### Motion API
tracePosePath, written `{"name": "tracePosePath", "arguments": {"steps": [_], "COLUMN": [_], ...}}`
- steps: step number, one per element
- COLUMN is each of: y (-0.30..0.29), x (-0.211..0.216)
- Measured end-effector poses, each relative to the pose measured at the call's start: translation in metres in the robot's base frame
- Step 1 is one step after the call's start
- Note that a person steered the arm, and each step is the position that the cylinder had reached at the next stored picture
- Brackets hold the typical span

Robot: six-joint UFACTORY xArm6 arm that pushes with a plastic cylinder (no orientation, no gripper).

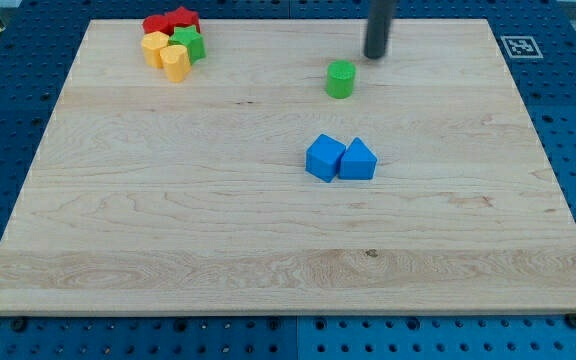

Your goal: Push the green circle towards the green star

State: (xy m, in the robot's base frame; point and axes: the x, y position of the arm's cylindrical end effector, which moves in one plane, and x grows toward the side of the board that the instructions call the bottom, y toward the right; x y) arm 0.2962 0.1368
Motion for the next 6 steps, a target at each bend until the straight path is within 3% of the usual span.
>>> {"name": "tracePosePath", "arguments": {"steps": [1, 4, 6], "y": [-0.012, -0.062, -0.13], "x": [0.051, 0.036, 0.011]}}
